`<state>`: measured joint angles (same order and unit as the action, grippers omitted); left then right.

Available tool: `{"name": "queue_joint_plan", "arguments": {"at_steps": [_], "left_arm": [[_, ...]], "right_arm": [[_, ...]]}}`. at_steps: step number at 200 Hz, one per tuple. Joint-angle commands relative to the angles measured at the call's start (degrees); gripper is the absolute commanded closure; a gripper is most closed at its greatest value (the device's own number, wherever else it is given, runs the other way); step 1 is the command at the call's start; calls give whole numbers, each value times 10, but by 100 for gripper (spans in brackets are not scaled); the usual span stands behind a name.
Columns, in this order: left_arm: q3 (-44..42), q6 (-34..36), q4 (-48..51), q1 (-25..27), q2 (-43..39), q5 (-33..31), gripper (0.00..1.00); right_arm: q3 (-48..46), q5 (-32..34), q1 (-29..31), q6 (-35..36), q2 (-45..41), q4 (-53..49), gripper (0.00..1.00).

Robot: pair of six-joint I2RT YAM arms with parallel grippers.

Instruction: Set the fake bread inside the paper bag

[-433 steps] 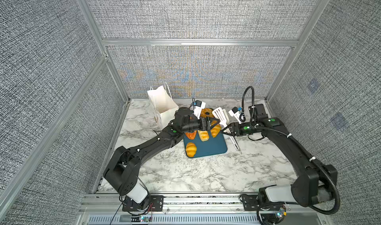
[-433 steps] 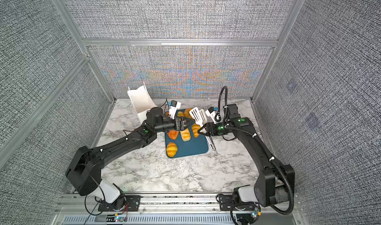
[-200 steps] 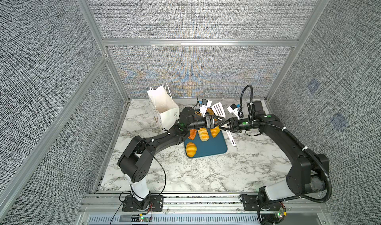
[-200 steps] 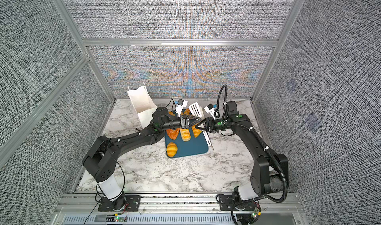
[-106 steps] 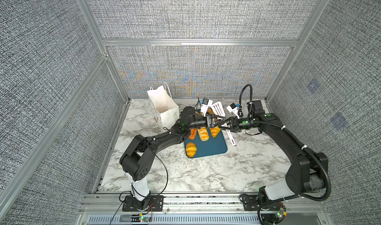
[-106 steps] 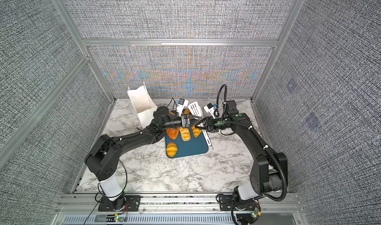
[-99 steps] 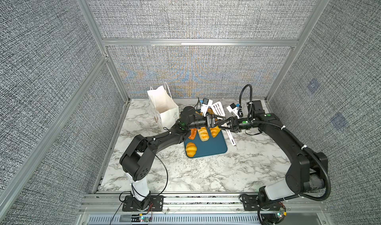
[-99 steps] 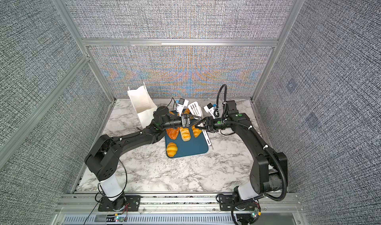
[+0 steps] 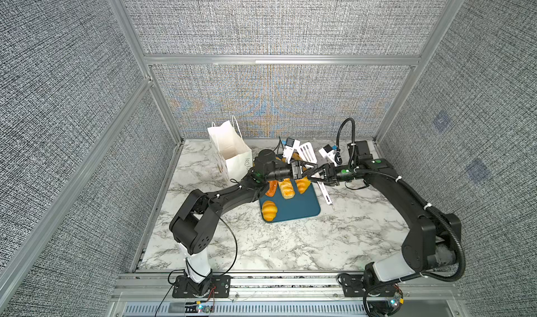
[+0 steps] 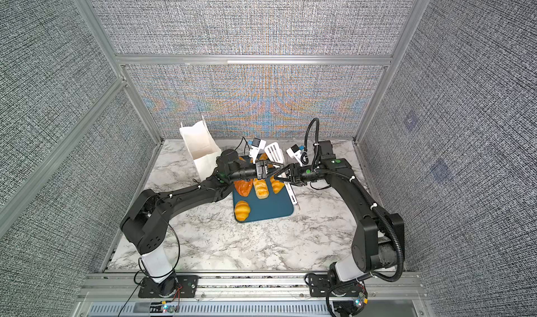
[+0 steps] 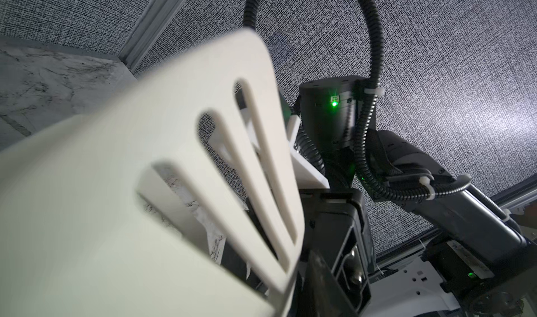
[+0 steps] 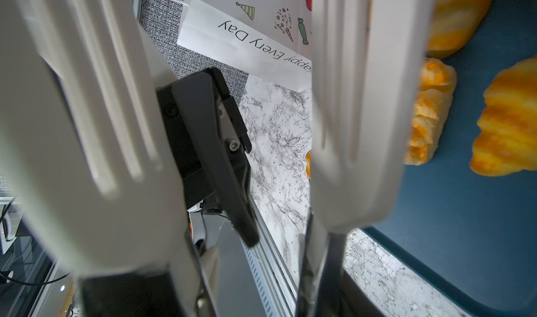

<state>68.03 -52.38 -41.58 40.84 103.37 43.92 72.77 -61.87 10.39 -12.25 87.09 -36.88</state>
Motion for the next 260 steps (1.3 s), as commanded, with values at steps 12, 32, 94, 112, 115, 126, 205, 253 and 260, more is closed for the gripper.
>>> {"name": "queue_joint_plan", "arguments": {"at_steps": [12,32,94,112,115,126,205,253,260], "left_arm": [[0,-3,-28,1,2,12,69],[2,-6,-34,1,3,13,73],[1,-10,-62,1,2,15,79],[3,-8,-66,0,2,13,80],[3,-9,-68,0,2,13,80],[5,-9,-75,0,3,12,80],[26,-10,-85,-1,12,-5,83],[29,-18,-102,0,15,-26,84],[27,-25,-112,0,15,-30,84]], "right_arm": [[7,-14,0,-3,-1,12,43],[9,-14,0,-6,-1,14,43],[8,-16,-1,1,-4,-7,40],[11,-17,-1,8,-8,-16,36],[11,-17,-1,9,-10,-17,35],[9,-16,-2,14,-15,-21,33],[-2,-15,-14,12,-43,-32,24],[-2,-3,-19,1,-61,-26,21],[-2,-4,-19,-3,-63,-21,21]]}}
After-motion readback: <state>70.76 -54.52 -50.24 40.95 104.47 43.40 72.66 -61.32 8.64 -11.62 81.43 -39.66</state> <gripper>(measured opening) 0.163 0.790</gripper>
